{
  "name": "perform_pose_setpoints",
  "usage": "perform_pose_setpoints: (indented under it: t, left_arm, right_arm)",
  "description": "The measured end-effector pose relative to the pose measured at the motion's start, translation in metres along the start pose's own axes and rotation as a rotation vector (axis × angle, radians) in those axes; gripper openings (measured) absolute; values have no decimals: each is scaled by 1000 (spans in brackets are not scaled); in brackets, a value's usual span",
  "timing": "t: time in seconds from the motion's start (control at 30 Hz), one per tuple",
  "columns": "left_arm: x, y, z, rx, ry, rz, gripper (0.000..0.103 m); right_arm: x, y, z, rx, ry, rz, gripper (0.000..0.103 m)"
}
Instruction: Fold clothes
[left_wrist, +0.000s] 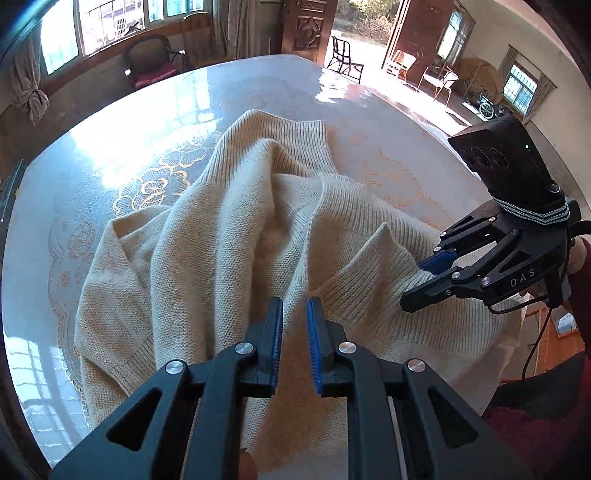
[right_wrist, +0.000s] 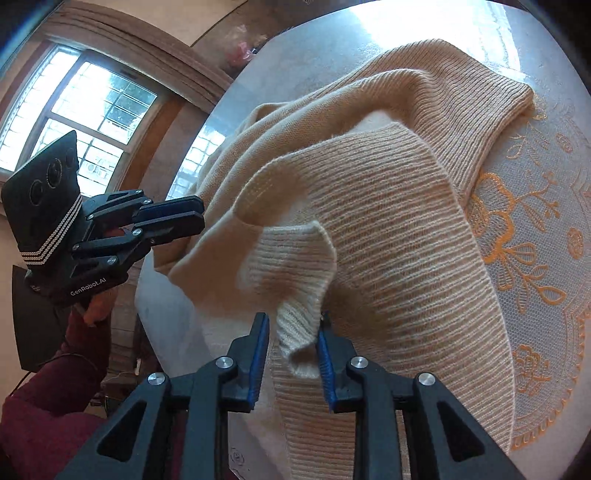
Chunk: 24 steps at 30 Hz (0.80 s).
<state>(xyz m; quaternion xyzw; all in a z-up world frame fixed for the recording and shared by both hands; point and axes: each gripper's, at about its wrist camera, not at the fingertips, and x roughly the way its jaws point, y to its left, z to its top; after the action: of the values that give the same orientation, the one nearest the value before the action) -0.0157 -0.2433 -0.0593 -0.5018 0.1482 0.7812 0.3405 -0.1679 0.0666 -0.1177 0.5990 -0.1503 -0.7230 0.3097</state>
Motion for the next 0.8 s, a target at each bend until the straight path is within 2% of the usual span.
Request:
perform_pose_setpoints:
  t: [0.17,0.23,0.3,0.33,0.37,0.47,0.53,0.57,0.63,0.73,0.8]
  left_arm:
    - [18,-7,5,48,49,23,15]
    - [16,-12,0,68,26,25,5]
    - [7,-12,-16,72,4,-8,4]
    - [4,-14,-23,70,-2,4,4]
    - [0,-14,-32,60,-10,13,3]
    - [-20,-15,-69,16,-36,14,3]
    - [-40,-21,-102,13,-49,61,3]
    - [-49,-25,-121,3,-46,61,3]
    - [-59,-29,-154,-21,-21,103,3]
    - [-65,-30,-197,-87,29,146,3]
    - [-66,-30,-222,-149,70,172,3]
  right_arm:
    - [-4,0,-16,-7,-16,-13,18]
    - [-6,4,-21,-15,-23,50,18]
    - [-7,15,-29,-54,-11,126,18]
    - [-4,24,-35,-78,5,150,18]
    - [-2,31,-42,-95,23,175,13]
    - [5,54,-65,-152,84,249,12]
    - [9,68,-87,-193,143,278,12]
    - [11,74,-97,-208,173,294,13]
    - [16,83,-117,-244,241,328,13]
    - [23,91,-136,-230,333,394,16]
    - [16,85,-134,-186,341,423,21]
